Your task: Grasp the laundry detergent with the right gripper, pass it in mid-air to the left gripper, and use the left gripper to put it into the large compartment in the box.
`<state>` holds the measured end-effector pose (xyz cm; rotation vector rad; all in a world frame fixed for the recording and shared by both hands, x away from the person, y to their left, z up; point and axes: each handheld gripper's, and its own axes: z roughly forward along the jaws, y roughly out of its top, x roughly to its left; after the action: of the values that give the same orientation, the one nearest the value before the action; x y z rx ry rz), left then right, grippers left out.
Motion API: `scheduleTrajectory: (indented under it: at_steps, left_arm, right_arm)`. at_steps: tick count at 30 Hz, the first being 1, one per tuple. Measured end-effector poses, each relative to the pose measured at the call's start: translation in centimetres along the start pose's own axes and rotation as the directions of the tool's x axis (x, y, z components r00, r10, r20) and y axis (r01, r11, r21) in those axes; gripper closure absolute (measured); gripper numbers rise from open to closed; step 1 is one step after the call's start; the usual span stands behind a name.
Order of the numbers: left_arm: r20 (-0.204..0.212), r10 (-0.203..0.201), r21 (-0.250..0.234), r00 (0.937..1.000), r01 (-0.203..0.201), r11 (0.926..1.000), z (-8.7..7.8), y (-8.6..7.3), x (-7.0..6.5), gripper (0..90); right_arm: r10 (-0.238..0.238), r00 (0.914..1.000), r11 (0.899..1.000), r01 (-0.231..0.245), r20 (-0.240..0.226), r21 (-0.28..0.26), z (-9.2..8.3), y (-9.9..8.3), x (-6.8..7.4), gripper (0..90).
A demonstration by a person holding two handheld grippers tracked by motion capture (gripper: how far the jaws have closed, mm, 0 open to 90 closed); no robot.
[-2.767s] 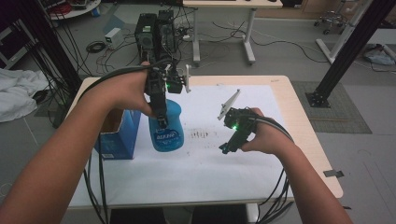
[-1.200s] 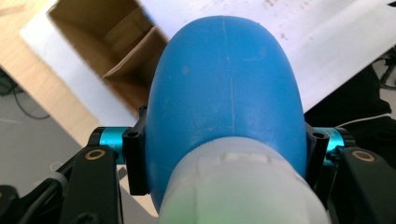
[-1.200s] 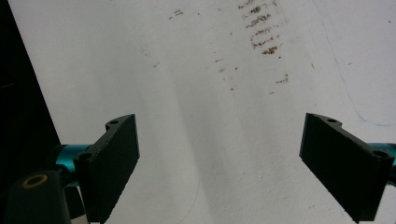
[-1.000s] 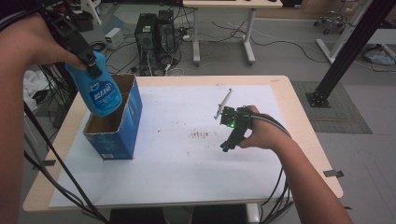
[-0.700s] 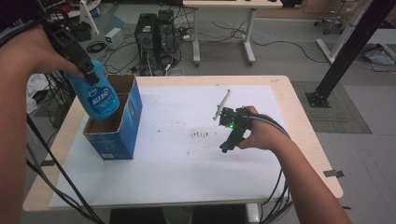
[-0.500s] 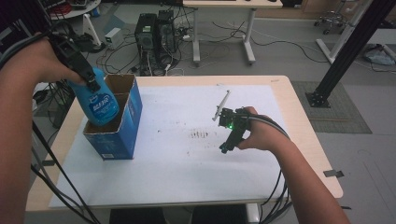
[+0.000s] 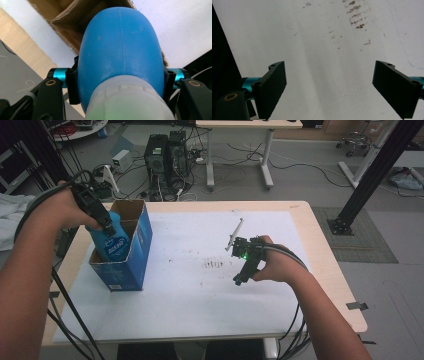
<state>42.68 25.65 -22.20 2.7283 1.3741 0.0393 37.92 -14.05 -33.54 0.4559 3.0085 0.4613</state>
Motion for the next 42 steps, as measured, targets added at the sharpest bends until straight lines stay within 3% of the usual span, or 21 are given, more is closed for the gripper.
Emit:
scheduleTrajectory:
  at_steps: [4,7,19,26,27,30,36,42]
  left_arm:
    - [-0.001,0.016,0.011,0.9999,-0.016,0.9998,1.4,0.1,-0.1,38.0]
    - [0.004,0.052,0.030,0.9986,-0.052,0.9982,3.1,0.2,-0.3,38.0]
    - [0.010,0.063,0.039,0.9980,-0.063,0.9973,6.6,0.0,-0.2,38.0]
    - [0.013,0.075,0.053,0.9971,-0.075,0.9957,7.4,0.0,0.1,38.0]
    - [0.017,0.073,0.025,0.9972,-0.074,0.9969,7.5,0.0,0.1,38.0]
    - [0.017,0.080,0.034,0.9966,-0.081,0.9961,7.5,-0.1,0.2,37.9]
    - [0.028,0.064,0.027,0.9976,-0.064,0.9975,7.7,-0.1,0.3,37.5]
    - [0.020,0.072,0.030,0.9972,-0.072,0.9969,7.5,0.0,0.2,32.2]
  right_arm:
    - [0.000,1.0000,1.000,0.000,-0.001,-0.002,0.2,0.0,0.0,11.2]
    - [0.000,1.0000,1.000,0.000,-0.005,-0.004,0.3,0.1,0.0,11.2]
    - [0.001,1.0000,1.000,-0.001,-0.005,-0.002,0.3,0.1,0.0,11.2]
    - [-0.001,1.0000,1.000,0.001,-0.009,0.001,0.5,0.2,-0.1,11.2]
    - [-0.001,1.0000,1.000,0.001,-0.010,0.002,0.5,0.3,-0.1,11.2]
    - [0.000,0.9999,1.000,0.000,-0.013,0.003,0.6,0.4,-0.1,11.2]
    - [-0.002,0.9999,1.000,0.002,-0.013,0.005,0.7,0.4,-0.2,11.2]
    - [0.003,0.9999,1.000,-0.003,-0.014,0.003,0.8,0.2,-0.2,11.2]
